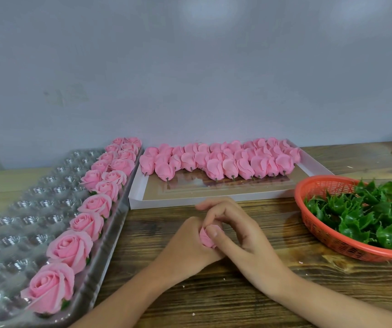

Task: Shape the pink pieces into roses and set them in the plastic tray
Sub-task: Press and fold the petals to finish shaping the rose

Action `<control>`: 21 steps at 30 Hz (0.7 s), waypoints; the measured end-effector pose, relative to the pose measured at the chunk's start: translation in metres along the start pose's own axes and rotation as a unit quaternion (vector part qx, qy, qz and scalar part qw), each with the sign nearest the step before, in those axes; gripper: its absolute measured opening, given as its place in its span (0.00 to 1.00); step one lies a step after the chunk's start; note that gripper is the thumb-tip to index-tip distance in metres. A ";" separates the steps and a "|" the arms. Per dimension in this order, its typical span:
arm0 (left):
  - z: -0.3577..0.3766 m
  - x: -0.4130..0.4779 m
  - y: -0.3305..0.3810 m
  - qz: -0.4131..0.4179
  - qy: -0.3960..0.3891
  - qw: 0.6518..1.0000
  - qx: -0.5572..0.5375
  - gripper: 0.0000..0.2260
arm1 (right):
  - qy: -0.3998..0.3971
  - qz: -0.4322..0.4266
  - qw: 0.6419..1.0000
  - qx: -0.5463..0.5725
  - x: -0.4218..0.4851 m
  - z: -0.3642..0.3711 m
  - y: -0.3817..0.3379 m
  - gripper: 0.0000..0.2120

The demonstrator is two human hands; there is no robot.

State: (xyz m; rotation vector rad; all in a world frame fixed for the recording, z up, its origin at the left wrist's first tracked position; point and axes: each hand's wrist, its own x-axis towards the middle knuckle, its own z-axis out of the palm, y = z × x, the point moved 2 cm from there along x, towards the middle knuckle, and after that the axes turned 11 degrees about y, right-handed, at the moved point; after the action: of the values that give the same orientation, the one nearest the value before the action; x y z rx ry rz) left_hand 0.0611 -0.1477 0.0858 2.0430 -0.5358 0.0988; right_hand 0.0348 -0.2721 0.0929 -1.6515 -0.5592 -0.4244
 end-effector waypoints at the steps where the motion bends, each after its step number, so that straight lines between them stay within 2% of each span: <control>1: 0.000 0.000 0.000 0.005 0.003 1.000 0.008 0.07 | -0.002 -0.003 1.000 -0.003 0.000 0.000 -0.001 0.05; 8: 0.003 0.003 -0.003 0.016 0.000 0.996 0.082 0.04 | -0.019 0.011 1.000 -0.015 0.000 0.000 0.000 0.02; 11: 0.002 0.003 -0.003 0.031 -0.007 0.998 0.062 0.04 | -0.033 0.021 0.999 -0.024 0.000 0.002 0.000 0.02; 14: 0.001 0.001 -0.001 0.048 -0.002 0.997 0.052 0.09 | -0.029 0.018 0.999 -0.034 0.000 0.001 0.001 0.07; 17: 0.001 0.002 0.001 0.047 0.010 0.998 0.037 0.07 | -0.015 0.019 1.000 -0.019 -0.001 0.000 0.000 0.14; 21: 0.005 0.004 -0.005 0.049 0.002 0.995 0.087 0.13 | -0.006 0.006 1.000 0.000 0.000 0.000 -0.001 0.06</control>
State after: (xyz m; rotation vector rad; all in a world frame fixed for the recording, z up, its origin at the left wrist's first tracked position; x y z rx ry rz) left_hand 0.0662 -0.1511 0.0800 2.1846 -0.6459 0.2143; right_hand 0.0338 -0.2720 0.0940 -1.6582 -0.5582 -0.4054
